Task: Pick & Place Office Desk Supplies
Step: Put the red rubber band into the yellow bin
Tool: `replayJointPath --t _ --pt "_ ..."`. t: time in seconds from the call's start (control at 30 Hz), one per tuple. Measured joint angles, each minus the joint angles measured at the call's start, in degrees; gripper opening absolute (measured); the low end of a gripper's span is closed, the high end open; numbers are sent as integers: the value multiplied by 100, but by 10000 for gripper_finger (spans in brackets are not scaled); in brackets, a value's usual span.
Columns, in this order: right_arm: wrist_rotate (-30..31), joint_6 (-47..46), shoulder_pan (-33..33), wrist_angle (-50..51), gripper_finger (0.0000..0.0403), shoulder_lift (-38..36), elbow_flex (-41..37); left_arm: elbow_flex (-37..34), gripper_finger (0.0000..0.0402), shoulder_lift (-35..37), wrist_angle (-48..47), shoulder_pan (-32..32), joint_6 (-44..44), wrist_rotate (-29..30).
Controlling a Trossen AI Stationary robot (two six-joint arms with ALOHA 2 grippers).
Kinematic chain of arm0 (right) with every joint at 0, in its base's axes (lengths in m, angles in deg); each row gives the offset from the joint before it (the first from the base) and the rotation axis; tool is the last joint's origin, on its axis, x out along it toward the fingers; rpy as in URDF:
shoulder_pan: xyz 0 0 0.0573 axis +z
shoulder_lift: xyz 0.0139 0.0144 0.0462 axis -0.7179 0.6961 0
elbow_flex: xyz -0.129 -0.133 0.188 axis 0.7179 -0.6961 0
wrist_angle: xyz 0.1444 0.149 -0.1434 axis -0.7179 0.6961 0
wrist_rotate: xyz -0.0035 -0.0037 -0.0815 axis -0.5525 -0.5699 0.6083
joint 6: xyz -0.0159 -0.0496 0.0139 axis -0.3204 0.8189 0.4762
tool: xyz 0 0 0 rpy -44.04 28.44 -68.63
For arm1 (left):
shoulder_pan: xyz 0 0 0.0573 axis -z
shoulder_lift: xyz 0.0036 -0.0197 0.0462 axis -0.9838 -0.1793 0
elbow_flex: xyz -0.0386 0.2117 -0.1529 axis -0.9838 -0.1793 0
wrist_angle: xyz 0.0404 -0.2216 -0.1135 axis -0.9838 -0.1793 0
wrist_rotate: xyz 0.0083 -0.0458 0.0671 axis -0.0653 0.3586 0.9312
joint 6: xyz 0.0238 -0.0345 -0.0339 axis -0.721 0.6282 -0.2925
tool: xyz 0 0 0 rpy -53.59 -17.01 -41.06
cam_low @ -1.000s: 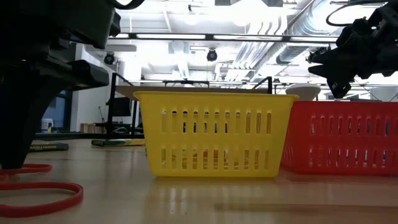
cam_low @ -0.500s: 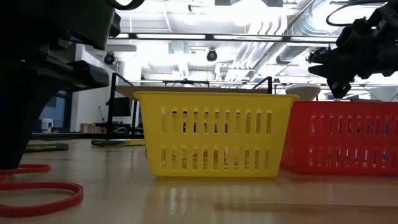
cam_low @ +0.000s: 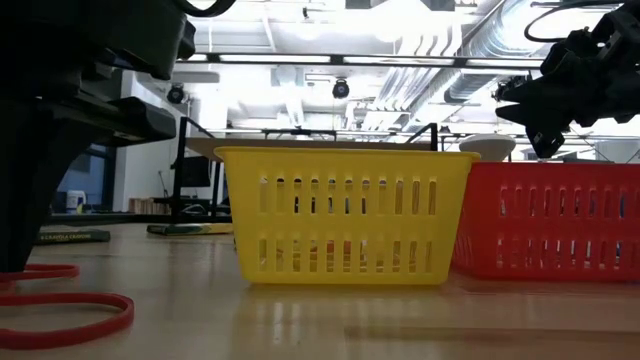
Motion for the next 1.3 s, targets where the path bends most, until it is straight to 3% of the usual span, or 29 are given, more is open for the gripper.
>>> replayJointPath --t 1.13,1.3 --pt "0 1 0 0 107 0 -1 -10 1 1575 -602 -142 260 135" --pt "0 0 1 0 107 0 0 -10 1 1856 -601 -142 260 416"
